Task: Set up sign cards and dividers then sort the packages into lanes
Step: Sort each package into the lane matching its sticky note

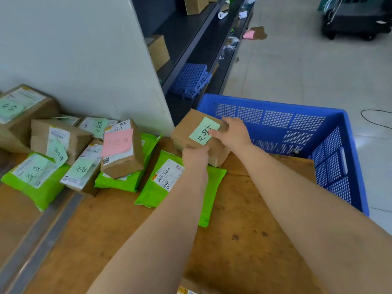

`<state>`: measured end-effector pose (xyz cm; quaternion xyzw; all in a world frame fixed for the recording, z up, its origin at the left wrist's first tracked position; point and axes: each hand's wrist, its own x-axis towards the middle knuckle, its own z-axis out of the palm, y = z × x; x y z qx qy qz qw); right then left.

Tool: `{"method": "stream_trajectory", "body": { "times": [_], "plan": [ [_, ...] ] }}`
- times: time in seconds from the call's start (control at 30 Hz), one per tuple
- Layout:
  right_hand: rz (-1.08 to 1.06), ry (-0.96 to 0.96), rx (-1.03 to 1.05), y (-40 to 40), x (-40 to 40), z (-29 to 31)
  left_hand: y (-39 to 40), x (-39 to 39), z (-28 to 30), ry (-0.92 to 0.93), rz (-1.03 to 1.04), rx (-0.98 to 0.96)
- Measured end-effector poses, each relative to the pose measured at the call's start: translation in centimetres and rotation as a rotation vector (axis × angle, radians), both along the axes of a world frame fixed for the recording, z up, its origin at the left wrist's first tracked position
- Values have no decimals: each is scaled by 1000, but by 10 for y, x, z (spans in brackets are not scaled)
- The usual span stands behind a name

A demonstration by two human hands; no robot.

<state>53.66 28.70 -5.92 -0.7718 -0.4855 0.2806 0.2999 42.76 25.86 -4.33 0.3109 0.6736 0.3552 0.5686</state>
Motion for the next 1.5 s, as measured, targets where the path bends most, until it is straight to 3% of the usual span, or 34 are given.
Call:
{"method": "stream_trajectory", "body": {
  "times": [0.13,0.37,0.73,1.13,1.27,1.5],
  "plan": [
    [-79,131,57,-12,13,0,4,7,-6,-65,29,14],
    [-226,305,243,-54,28,30,-19,14,23,-49,-44,216],
    [-208,312,325,-140,-11,105,-93,-40,109,-133,-171,298],
    [-62,367,456,-228,-188,180,-180,-210,183,114,37,479],
    [19,480,417,-262,-268,190,-225,-293,192,159,92,478],
    [162,600,343,-317,-416,192,-316,-440,198,108,234,465]
  ]
}}
